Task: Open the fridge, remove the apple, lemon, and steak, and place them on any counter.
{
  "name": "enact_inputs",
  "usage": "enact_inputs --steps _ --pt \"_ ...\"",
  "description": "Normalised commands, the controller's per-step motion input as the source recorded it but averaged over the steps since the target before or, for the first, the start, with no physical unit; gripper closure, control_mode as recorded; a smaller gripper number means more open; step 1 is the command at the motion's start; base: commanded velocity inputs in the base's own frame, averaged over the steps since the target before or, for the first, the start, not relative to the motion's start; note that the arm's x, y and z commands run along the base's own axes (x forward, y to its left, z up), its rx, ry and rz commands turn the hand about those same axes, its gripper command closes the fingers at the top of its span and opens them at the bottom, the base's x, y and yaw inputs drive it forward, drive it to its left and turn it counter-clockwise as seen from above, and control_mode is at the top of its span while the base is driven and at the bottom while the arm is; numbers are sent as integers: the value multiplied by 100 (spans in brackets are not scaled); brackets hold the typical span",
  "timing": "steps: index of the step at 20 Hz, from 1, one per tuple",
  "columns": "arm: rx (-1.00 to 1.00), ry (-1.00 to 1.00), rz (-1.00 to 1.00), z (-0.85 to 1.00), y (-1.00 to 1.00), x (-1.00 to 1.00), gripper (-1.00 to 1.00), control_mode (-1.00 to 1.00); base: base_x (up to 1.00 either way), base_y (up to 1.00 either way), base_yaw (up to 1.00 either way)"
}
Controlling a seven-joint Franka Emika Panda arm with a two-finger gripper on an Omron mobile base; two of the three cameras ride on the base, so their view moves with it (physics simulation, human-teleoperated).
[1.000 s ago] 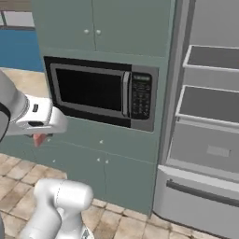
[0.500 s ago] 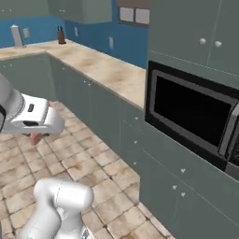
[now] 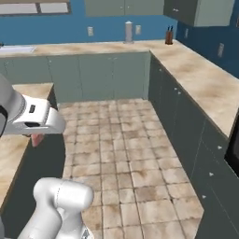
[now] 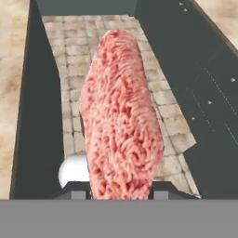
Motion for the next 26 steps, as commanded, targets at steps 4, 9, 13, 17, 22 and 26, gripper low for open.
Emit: enact_inputs --steps 4,9,13,17,22,26 --pt "0 0 0 0 0 0 100 100 41 8 60" --pt "0 0 0 0 0 0 100 100 24 1 50" --pt "0 0 0 0 0 0 100 100 21 0 31" --pt "0 0 0 0 0 0 100 100 0 0 0" --pt "0 0 0 0 0 0 100 100 0 0 0" --pt "-2 3 4 -12 10 0 100 -100 0 0 0"
